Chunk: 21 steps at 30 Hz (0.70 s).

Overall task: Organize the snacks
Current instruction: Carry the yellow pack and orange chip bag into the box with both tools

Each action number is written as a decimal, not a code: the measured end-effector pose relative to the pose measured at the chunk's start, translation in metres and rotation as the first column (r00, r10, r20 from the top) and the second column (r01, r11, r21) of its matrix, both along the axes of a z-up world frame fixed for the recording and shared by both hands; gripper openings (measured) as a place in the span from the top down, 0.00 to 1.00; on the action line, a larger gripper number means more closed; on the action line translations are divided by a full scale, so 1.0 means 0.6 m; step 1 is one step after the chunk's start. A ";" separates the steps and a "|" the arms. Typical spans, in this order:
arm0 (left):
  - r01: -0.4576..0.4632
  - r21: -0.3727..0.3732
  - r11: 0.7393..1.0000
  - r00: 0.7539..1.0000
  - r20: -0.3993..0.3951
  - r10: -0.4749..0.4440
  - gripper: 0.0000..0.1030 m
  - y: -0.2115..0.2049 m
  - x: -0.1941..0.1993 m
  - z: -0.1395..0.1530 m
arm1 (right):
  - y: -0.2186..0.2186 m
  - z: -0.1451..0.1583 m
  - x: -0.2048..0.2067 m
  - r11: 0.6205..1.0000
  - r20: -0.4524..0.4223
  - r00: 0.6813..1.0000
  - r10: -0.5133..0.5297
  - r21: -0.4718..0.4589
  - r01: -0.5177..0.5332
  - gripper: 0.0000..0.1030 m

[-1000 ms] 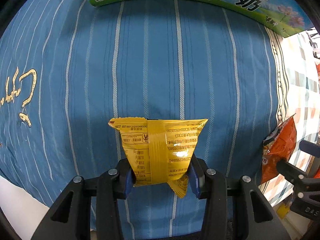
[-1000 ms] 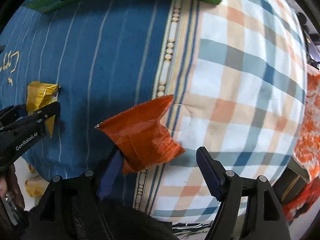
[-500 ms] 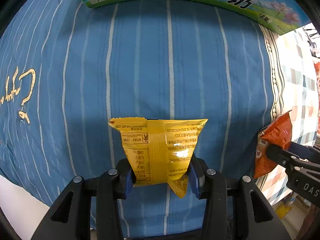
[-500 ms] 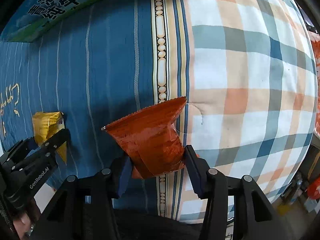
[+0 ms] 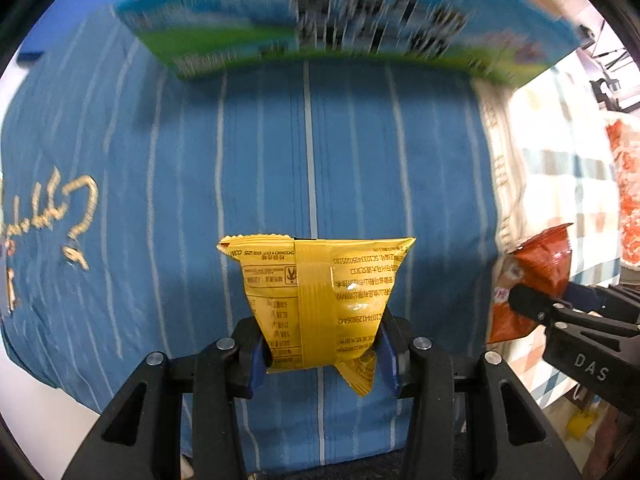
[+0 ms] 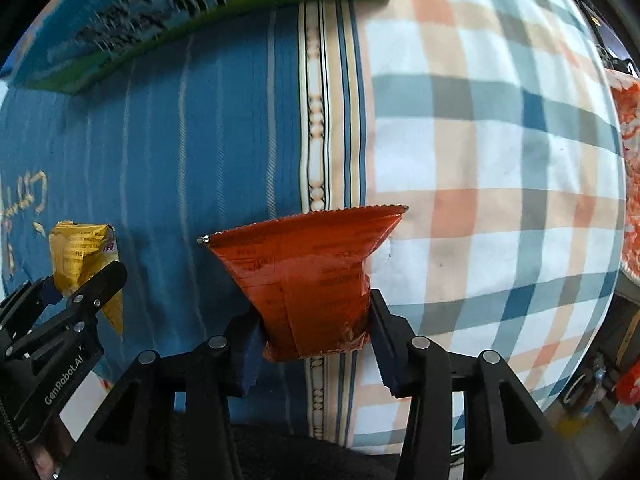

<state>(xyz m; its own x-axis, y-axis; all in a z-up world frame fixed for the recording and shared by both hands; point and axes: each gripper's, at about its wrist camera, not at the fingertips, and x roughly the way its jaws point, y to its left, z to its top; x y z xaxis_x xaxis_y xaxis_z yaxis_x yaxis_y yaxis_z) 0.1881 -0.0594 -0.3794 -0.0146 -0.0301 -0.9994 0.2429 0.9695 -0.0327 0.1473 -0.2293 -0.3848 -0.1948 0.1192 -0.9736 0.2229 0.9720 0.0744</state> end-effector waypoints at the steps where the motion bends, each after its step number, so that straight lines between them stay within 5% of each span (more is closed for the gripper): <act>1: 0.003 -0.006 1.000 1.000 0.021 -0.003 0.60 0.000 0.001 0.016 | 0.001 0.016 0.002 1.000 0.012 1.000 -0.008 0.003 0.008 0.54; 13: 0.034 -0.106 0.994 0.969 0.245 -0.007 0.60 -0.004 0.037 0.241 | -0.011 0.286 0.016 0.997 0.266 0.963 -0.050 0.067 0.033 0.54; 21: 0.048 -0.140 0.989 0.937 0.351 0.004 0.60 -0.023 0.074 0.334 | -0.008 0.382 0.024 0.997 0.403 0.914 -0.055 0.077 0.026 0.54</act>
<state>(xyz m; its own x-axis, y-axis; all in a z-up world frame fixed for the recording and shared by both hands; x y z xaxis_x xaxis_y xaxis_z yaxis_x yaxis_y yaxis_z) 0.2325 -0.0730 -0.1789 0.3320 -0.1775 -0.9264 0.2852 0.9551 -0.0807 0.1615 -0.2342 -0.1557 0.2202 0.1883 -0.9571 0.1988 0.9519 0.2330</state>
